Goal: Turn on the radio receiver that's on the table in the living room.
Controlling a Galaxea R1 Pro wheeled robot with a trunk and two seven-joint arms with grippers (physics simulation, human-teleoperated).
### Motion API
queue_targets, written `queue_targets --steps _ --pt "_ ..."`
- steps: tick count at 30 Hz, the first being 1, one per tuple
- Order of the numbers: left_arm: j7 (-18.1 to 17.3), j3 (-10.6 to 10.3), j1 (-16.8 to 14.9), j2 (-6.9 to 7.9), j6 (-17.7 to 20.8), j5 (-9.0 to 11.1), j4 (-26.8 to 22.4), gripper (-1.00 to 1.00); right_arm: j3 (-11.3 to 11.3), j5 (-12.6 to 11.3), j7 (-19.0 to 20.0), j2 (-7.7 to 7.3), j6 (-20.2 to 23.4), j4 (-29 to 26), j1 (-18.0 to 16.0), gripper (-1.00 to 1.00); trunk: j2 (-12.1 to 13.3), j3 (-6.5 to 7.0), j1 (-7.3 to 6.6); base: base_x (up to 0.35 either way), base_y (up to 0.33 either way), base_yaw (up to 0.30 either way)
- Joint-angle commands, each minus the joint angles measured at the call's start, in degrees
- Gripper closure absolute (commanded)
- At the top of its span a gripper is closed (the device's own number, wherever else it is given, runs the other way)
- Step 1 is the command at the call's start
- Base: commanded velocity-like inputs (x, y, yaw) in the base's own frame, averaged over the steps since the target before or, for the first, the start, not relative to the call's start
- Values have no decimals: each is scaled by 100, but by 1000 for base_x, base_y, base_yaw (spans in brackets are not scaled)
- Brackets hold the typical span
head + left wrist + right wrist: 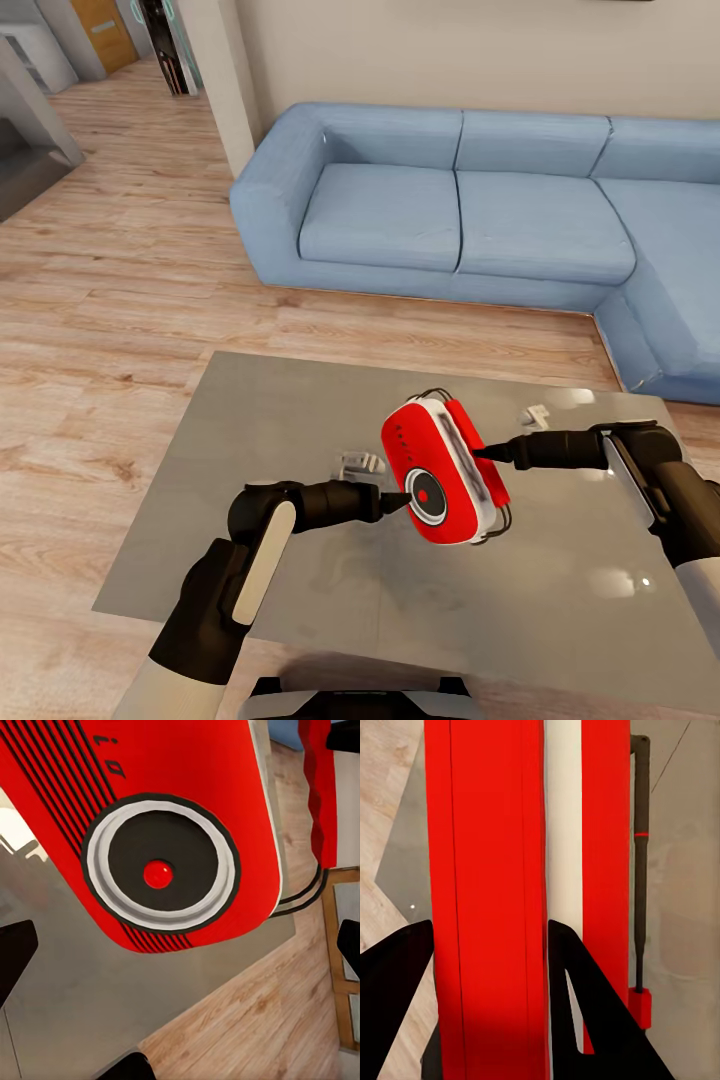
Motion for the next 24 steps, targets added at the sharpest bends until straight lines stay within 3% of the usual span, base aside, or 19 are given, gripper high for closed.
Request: queue_targets --steps 1,10,15,16,24 --pt "-2 0 0 0 0 0 0 -100 0 -53 2 0 31 -2 -1 100 0 0 0 0 0 0" --pt "-9 0 0 0 0 21 0 -100 -2 -53 2 0 31 -2 -1 100 0 0 0 0 0 0" --pt "-9 0 0 0 0 137 4 -100 -1 -53 2 0 31 -2 -1 100 0 0 0 0 0 0" --pt "-9 0 0 0 0 167 6 100 -1 -53 2 0 31 -2 -1 100 0 0 0 0 0 0" --pt "-16 0 0 0 0 222 9 100 -9 -51 2 0 31 -2 -1 100 0 0 0 0 0 0"
